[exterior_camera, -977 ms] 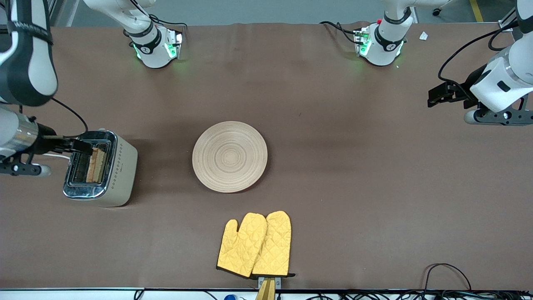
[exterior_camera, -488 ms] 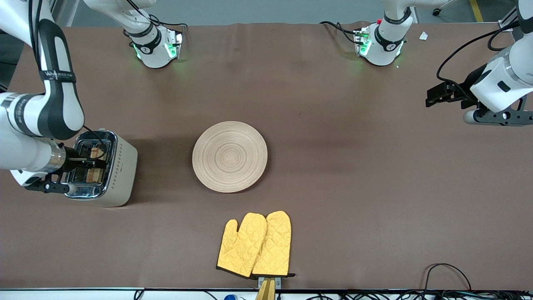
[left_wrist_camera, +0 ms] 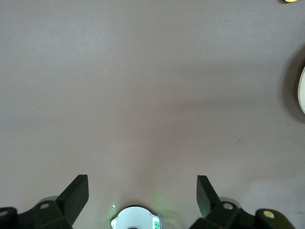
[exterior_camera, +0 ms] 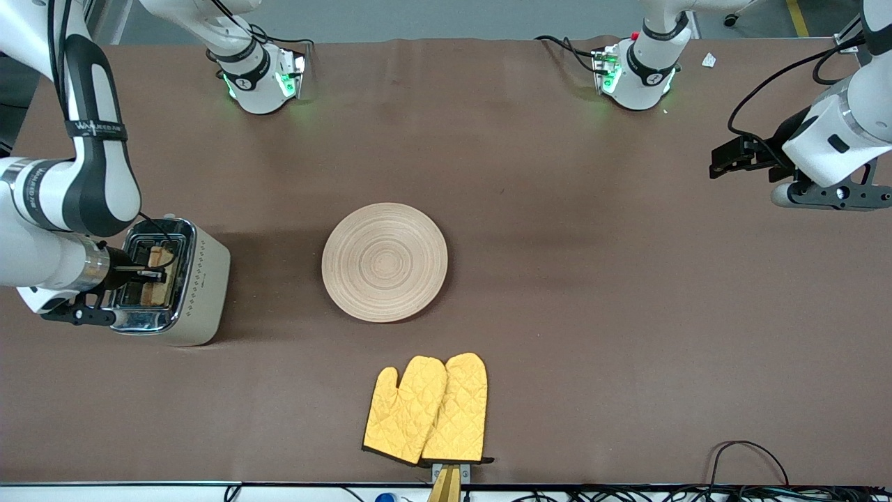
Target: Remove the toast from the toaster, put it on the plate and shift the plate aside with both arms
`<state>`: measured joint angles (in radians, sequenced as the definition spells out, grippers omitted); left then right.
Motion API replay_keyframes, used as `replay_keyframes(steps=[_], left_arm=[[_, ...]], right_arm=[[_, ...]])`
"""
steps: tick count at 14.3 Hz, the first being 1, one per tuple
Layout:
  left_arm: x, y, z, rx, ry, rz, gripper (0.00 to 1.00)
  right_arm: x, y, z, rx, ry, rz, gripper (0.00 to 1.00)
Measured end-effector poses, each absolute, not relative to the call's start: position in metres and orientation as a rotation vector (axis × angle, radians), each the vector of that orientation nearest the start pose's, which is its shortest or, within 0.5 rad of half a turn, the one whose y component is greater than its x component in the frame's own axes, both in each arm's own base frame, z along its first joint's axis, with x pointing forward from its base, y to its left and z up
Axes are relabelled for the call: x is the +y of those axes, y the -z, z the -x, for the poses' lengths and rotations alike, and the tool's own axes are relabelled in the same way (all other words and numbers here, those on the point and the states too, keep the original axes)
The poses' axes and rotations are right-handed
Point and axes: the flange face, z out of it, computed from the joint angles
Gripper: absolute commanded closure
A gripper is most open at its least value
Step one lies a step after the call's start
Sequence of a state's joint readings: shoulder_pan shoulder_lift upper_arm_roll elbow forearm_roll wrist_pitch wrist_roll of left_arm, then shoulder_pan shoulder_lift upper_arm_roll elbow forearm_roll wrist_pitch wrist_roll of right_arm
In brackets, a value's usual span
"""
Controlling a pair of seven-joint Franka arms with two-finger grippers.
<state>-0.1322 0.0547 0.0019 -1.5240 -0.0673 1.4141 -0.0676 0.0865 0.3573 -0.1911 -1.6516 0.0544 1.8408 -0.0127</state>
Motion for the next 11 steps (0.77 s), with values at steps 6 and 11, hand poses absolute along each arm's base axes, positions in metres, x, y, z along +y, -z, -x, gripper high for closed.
replay_keyframes(steps=[6,11], left_arm=[[-0.081,-0.604,-0.548,0.112,-0.271,3.178,0.0],[-0.082,-0.604,-0.548,0.122,-0.273,3.178,0.0]], right_arm=[[0.028,-0.557,-0.622,0.202,-0.165,3.13,0.95],[0.227,-0.505,-0.603,0.284,-0.159,3.302,0.95]])
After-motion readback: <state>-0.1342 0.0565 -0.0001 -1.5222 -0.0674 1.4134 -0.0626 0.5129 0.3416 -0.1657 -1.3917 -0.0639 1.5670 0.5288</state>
